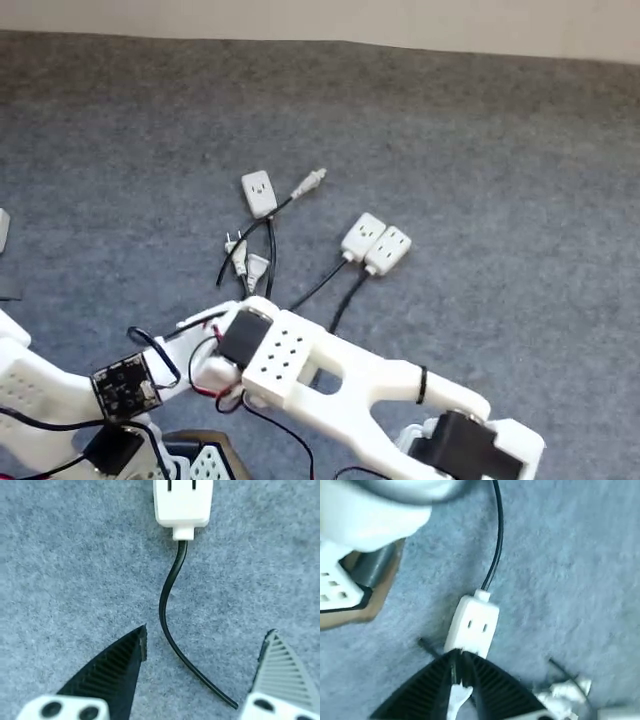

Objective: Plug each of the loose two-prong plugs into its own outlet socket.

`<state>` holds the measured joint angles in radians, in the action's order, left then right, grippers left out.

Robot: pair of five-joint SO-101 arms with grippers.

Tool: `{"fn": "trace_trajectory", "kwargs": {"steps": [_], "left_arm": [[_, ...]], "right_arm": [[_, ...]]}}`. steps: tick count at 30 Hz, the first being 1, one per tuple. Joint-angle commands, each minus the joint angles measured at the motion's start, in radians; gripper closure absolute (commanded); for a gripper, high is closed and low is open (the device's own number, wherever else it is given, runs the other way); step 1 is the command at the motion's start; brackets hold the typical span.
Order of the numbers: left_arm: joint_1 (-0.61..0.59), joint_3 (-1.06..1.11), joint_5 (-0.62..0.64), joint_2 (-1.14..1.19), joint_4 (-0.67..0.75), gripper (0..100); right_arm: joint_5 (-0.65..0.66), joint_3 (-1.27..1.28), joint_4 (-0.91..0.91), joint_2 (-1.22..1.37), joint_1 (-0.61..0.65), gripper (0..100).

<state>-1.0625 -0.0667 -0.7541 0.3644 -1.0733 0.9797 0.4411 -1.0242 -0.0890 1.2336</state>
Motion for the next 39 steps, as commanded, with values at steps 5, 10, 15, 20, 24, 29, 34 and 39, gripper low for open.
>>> {"fn": "trace_trajectory", "kwargs": {"steps": [5, 10, 15, 20, 24, 29, 34, 39], "left_arm": [[0.022, 0.027, -0.002, -0.016, 0.006, 65], [0.03, 0.065, -0.003, -0.016, 0.011, 65], [0.03, 0.061, -0.003, -0.016, 0.011, 65], [0.03, 0.067, -0.005, -0.016, 0.011, 65], [0.033, 0.068, -0.005, -0.016, 0.011, 65], [0.033, 0.068, -0.005, -0.016, 0.011, 65], [0.03, 0.068, -0.005, -0.016, 0.011, 65], [0.035, 0.07, -0.005, -0.016, 0.011, 65]], "right_arm": [[-0.198, 0.084, -0.087, -0.151, -0.136, 89.3], [-0.273, 0.048, -0.084, -0.038, -0.166, 62.9], [-0.463, -0.111, -0.101, 0.001, -0.228, 62.8], [-0.381, -0.074, -0.117, 0.021, -0.222, 71.6], [-0.322, -0.031, -0.07, 0.065, -0.222, 78.9], [-0.206, -0.002, 0.05, 0.119, -0.246, 78.9], [-0.196, 0.033, 0.159, 0.134, -0.245, 78.9], [-0.192, 0.035, 0.157, 0.134, -0.249, 82.4]]}}
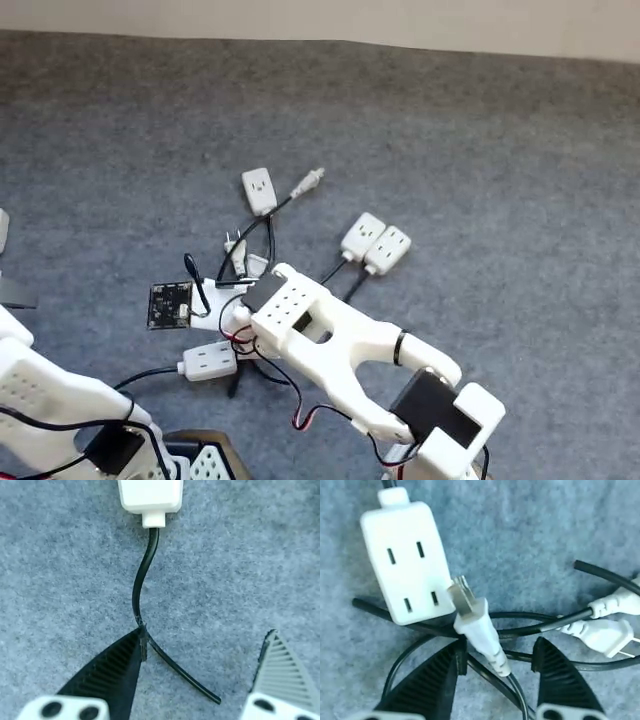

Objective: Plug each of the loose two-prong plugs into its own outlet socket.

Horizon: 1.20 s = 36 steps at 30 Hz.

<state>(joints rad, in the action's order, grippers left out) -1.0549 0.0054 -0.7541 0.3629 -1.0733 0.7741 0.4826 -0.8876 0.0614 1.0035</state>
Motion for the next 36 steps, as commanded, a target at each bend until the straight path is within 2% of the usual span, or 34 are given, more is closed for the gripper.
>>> {"fn": "trace_trajectory", "kwargs": {"steps": [1, 4, 8, 14, 19, 21, 23, 28, 32, 36], "left_arm": [[0.028, -0.002, -0.005, -0.015, 0.011, 65], [0.028, 0.008, -0.005, -0.015, 0.011, 65], [0.028, 0.019, -0.005, -0.015, 0.025, 65], [0.028, 0.019, -0.005, -0.015, 0.034, 65], [0.064, 0.008, 0.0, -0.025, 0.029, 65], [0.097, -0.012, 0.002, -0.03, -0.021, 65], [0.133, -0.071, 0.002, -0.041, -0.129, 65], [0.245, -0.223, 0.046, -0.082, -0.368, 65], [0.351, -0.291, 0.124, -0.148, -0.456, 65], [0.475, -0.289, 0.221, -0.275, -0.476, 65]], "right_arm": [[0.015, -0.007, 0.021, -0.018, -0.019, 85.4], [0.044, -0.007, 0.021, -0.018, -0.019, 93.7], [0.138, -0.005, 0.008, -0.018, -0.019, 95.5], [0.11, -0.056, -0.128, -0.019, -0.022, 99.4], [-0.051, -0.17, -0.208, -0.038, -0.093, 99.2], [-0.097, -0.179, -0.189, -0.093, -0.119, 99.2], [-0.127, -0.13, -0.147, -0.182, -0.134, 99.2], [-0.23, 0.133, 0.044, -0.455, -0.133, 99.3], [-0.258, 0.317, 0.113, -0.599, -0.133, 99.3], [-0.275, 0.389, 0.113, -0.653, -0.104, 99.3]]}}
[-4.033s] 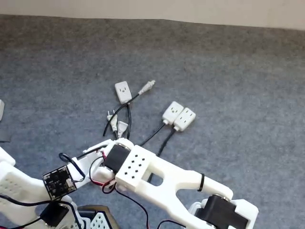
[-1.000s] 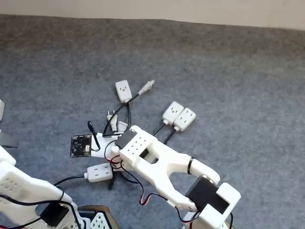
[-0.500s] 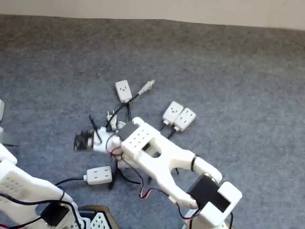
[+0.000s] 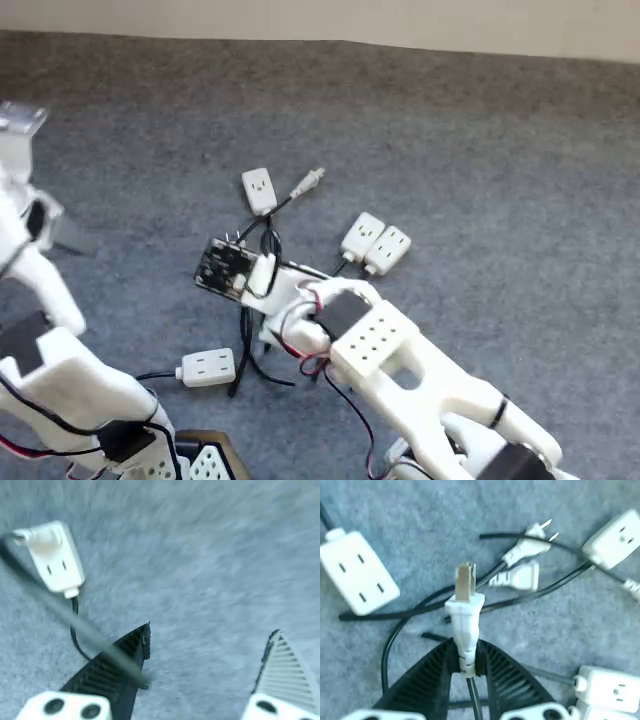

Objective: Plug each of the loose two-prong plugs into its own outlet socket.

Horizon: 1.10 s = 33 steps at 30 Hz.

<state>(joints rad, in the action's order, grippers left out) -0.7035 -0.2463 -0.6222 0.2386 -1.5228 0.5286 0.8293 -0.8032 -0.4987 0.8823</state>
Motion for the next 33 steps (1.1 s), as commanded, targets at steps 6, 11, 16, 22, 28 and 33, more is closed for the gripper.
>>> {"fn": "trace_trajectory", "kwargs": {"steps": [6, 11, 16, 22, 28, 33], "left_arm": [[0.315, 0.208, 0.138, -0.452, -0.005, 65], [0.427, 0.708, 0.204, -0.816, 0.23, 65], [0.476, 1.121, 0.29, -1.19, 0.42, 64], [0.575, 1.307, 0.377, -1.431, 0.425, 64], [0.634, 1.391, 0.46, -1.48, 0.493, 64], [0.676, 1.458, 0.462, -1.481, 0.523, 64]], "right_arm": [[-0.132, 0.071, 0.073, -0.111, 0.042, 99.3], [-0.212, 0.143, 0.171, -0.104, 0.042, 99.3], [-0.259, 0.171, 0.189, -0.101, 0.041, 99.3], [-0.261, 0.174, 0.186, -0.101, 0.048, 99.3], [-0.261, 0.179, 0.186, -0.101, 0.048, 99.3], [-0.262, 0.177, 0.186, -0.101, 0.051, 99.3]]}}
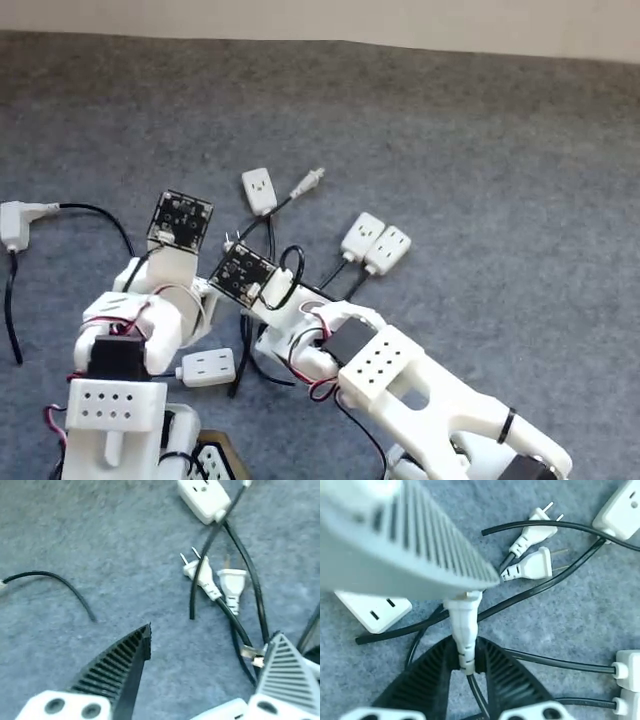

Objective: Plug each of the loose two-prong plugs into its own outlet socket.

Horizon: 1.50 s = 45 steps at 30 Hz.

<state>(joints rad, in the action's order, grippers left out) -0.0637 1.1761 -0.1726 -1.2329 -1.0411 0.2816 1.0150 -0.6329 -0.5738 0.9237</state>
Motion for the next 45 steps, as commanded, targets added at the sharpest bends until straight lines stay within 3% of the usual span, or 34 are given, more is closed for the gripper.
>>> {"fn": "trace_trajectory", "kwargs": {"steps": [1, 5, 14, 19, 25, 45], "left_arm": [[0.036, 0.058, 0.012, -0.01, 0.061, 64], [0.035, 0.148, 0.009, -0.01, 0.144, 64], [0.036, 0.159, -0.017, -0.01, 0.144, 65], [0.041, 0.16, -0.017, -0.008, 0.143, 65], [0.145, 0.202, -0.043, -0.008, 0.143, 65], [0.154, 0.205, -0.046, -0.008, 0.104, 65]], "right_arm": [[-0.028, -0.01, 0.015, -0.027, 0.016, 99.3], [-0.057, -0.064, -0.079, -0.038, 0.024, 99.3], [-0.097, -0.328, -0.325, -0.038, -0.002, 99.3], [-0.132, -0.34, -0.332, -0.038, -0.033, 99.3], [-0.176, -0.34, -0.334, -0.038, -0.036, 99.3], [-0.233, -0.334, -0.298, -0.038, -0.038, 99.3]]}}
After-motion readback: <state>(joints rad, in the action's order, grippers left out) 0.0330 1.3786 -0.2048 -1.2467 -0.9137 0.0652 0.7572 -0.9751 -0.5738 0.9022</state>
